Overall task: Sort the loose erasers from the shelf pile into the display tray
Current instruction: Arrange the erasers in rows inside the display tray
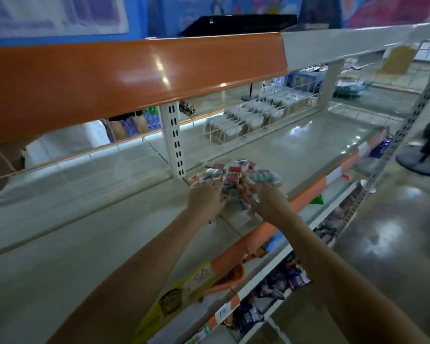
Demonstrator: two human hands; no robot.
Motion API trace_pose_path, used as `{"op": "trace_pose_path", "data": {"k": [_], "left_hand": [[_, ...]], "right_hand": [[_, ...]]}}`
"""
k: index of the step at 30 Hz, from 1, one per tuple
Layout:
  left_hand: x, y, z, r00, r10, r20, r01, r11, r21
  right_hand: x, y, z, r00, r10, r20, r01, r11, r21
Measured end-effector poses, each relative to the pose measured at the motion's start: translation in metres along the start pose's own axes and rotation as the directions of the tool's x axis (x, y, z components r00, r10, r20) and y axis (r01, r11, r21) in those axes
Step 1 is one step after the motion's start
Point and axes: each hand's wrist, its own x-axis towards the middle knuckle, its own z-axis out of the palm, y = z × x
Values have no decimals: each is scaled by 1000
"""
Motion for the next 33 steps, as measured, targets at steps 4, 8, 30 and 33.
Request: {"op": "trace_pose_path", "data": {"k": [4,8,30,33], "left_hand": [[17,2,1,998,-52,-47,51,998,-23],[35,7,2,997,-49,-63,46,998,-33],[35,-7,13,992,-86,-93,77,993,-91],[23,-12,11,991,-95,-99,81,987,-136]], "right_hand": [[10,-8,12,998,-70,-10,70,997,20],[15,-16,27,978,-168,-119,164,985,-47],[24,-27,49,983,-91,-162,89,996,-22],[22,-24,50,979,-96,-177,95,995,-12]]}}
